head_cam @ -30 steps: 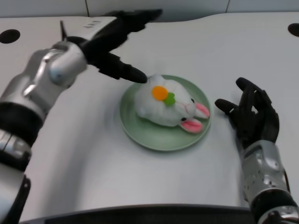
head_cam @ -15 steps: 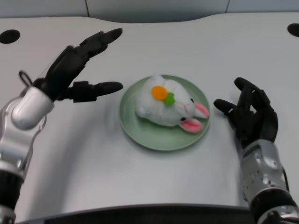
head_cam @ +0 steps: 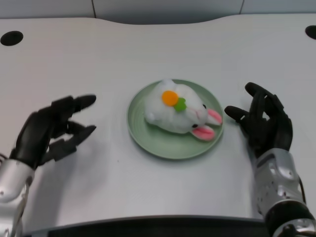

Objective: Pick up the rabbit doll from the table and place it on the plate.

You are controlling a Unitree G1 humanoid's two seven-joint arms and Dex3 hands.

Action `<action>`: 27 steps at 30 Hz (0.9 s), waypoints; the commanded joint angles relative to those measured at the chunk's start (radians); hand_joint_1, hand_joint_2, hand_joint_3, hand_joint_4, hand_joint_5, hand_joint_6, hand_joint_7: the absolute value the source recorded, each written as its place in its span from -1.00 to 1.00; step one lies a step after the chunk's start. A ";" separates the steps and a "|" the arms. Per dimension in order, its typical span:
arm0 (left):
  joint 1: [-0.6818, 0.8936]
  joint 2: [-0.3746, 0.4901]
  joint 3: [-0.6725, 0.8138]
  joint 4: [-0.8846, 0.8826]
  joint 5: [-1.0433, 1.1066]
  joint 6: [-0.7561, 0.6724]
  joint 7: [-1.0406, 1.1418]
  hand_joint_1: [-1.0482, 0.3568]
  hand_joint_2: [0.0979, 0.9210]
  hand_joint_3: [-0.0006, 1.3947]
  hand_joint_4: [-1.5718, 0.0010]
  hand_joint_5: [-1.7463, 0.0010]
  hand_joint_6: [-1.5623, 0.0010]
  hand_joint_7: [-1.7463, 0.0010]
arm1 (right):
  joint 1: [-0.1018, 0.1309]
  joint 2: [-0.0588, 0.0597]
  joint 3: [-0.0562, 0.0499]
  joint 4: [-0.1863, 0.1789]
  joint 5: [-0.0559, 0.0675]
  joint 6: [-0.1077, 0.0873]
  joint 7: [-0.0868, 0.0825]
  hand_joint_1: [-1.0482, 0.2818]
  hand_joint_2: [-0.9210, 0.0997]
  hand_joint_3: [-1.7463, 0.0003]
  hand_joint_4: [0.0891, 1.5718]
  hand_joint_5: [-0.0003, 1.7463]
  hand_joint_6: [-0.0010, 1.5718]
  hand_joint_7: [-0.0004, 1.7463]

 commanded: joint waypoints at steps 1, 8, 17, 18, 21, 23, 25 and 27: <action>0.057 -0.012 0.016 -0.055 -0.037 0.056 -0.018 -0.10 1.00 -0.51 0.29 -0.77 0.08 0.73 | 0.017 0.005 -0.007 -0.016 0.010 0.002 -0.002 -0.03 -1.00 0.35 -0.56 0.32 -0.58 0.04; 0.136 -0.048 0.010 -0.119 -0.084 0.141 -0.037 -0.08 1.00 -0.56 0.44 -1.00 0.01 0.47 | 0.036 0.016 -0.004 -0.054 0.005 0.012 -0.025 0.00 -1.00 0.37 -0.49 0.31 -0.55 0.01; 0.153 -0.092 0.030 -0.080 -0.131 0.156 -0.039 -0.17 1.00 -0.41 0.34 -0.98 0.15 -0.10 | 0.050 0.017 -0.002 -0.080 0.005 0.026 -0.020 0.00 -1.00 0.36 -0.48 0.30 -0.53 -0.02; 0.151 -0.095 0.035 -0.075 -0.142 0.163 -0.042 -0.17 1.00 -0.40 0.34 -0.99 0.19 -0.23 | 0.050 0.016 -0.002 -0.081 0.005 0.028 -0.019 0.00 -1.00 0.36 -0.48 0.30 -0.52 -0.02; 0.142 -0.111 0.049 -0.059 -0.165 0.193 -0.035 -0.17 1.00 -0.37 0.32 -1.00 0.27 -0.47 | 0.049 0.010 -0.002 -0.079 0.006 0.032 -0.008 -0.03 -1.00 0.37 -0.50 0.28 -0.51 -0.02; 0.136 -0.118 0.059 -0.049 -0.182 0.211 -0.037 -0.16 1.00 -0.38 0.32 -1.00 0.33 -0.62 | 0.042 0.010 -0.006 -0.072 0.006 0.035 -0.025 -0.01 -1.00 0.38 -0.47 0.27 -0.50 -0.03; 0.133 -0.122 0.065 -0.040 -0.193 0.217 -0.042 -0.16 1.00 -0.39 0.31 -1.00 0.35 -0.70 | 0.038 0.009 -0.008 -0.067 0.006 0.036 -0.031 0.01 -1.00 0.40 -0.44 0.27 -0.48 -0.05; 0.135 -0.122 0.067 -0.027 -0.194 0.206 -0.047 -0.15 1.00 -0.38 0.31 -1.00 0.39 -0.81 | 0.037 0.009 -0.008 -0.068 0.007 0.041 -0.030 0.01 -1.00 0.39 -0.45 0.26 -0.48 -0.07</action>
